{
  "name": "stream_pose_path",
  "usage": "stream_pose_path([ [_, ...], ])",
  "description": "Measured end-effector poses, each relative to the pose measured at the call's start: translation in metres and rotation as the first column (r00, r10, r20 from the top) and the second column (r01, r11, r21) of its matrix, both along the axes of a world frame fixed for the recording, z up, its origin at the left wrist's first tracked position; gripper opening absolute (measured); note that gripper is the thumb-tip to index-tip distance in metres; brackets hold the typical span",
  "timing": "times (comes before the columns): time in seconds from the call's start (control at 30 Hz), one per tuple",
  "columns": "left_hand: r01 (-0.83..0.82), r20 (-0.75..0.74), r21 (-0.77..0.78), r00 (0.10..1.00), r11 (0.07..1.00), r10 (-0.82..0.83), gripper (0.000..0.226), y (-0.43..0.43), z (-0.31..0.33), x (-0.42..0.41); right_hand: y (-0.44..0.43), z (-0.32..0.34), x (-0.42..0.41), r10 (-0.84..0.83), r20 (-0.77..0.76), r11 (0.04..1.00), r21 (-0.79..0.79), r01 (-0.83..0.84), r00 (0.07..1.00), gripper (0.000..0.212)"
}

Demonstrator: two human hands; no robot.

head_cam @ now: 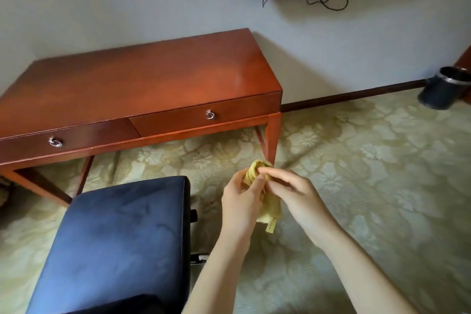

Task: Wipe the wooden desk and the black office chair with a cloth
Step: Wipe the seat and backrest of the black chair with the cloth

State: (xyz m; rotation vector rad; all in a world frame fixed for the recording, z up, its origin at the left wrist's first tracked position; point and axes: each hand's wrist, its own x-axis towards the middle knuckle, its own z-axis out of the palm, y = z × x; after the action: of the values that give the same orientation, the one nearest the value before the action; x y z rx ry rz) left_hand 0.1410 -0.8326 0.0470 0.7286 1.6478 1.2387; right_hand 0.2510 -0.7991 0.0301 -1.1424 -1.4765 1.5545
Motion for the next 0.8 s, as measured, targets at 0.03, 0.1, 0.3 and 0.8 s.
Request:
stream_pose_path([
  [0.03,0.011,-0.026,0.002,1.000,1.000,-0.011,0.016,0.007,0.012,0.002,0.007,0.013,0.006,0.010,0.000,1.000,-0.019,-0.010,1.000,0.031],
  [0.1,0.066,-0.098,0.025,0.993,0.998,-0.063,0.013,0.017,0.032,0.005,0.019,0.040,0.016,0.013,-0.010,0.999,-0.033,-0.013,1.000,0.028],
  [0.3,0.194,-0.193,0.105,0.966,0.975,-0.171,0.017,0.036,0.058,0.003,0.043,0.077,0.029,0.036,-0.001,0.999,0.005,-0.036,0.999,0.026],
  [0.8,0.300,-0.136,0.226,0.952,0.927,-0.275,0.020,0.161,0.084,-0.026,0.178,0.095,0.019,-0.027,0.085,0.999,0.036,0.024,0.996,0.028],
])
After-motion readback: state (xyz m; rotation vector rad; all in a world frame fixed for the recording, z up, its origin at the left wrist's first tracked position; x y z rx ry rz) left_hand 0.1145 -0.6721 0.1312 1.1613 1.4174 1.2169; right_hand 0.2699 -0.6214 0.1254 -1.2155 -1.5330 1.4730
